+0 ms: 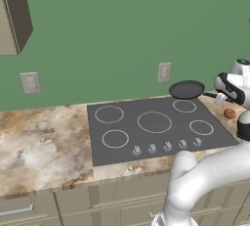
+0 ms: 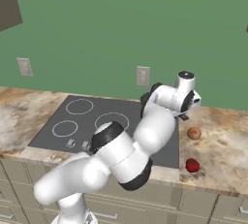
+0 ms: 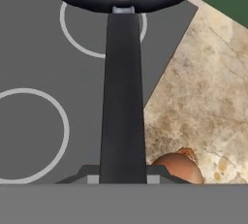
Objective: Place the pan on the rear right burner on the stove. Then place the tomato and the onion in the pan and turn on the rear right burner.
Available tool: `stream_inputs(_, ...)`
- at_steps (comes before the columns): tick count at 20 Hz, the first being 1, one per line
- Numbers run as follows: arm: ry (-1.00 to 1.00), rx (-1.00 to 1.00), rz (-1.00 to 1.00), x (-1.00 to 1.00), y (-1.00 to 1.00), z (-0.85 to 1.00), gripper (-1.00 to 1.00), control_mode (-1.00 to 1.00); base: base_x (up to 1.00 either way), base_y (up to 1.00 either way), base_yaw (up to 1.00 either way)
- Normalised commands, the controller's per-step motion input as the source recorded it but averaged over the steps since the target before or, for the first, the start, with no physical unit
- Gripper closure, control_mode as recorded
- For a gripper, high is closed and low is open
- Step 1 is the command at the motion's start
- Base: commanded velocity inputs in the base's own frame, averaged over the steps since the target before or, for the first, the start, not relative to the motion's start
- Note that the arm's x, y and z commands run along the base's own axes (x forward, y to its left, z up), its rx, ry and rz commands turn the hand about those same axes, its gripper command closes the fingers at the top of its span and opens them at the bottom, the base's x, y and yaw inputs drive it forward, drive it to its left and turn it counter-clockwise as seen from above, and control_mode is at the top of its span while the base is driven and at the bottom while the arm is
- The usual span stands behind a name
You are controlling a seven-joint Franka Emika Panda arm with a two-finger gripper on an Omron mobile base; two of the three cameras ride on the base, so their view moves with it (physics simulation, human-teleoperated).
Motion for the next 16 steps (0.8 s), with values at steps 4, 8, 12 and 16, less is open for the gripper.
stream_inputs(4,0.04,0.0,0.0,0.0,0.08,-0.18,1.0,-1.0,0.0,0.0,0.0)
stream_inputs(8,0.03,0.0,0.0,0.05,0.11,-0.16,1.0,-1.0,0.0,0.0,0.0)
stream_inputs(12,0.04,0.0,0.0,0.09,0.09,-0.25,1.0,-1.0,0.0,0.0,0.0)
stream_inputs(16,0.01,-0.02,0.0,0.29,0.01,-0.35,1.0,-1.0,0.0,0.0,0.0)
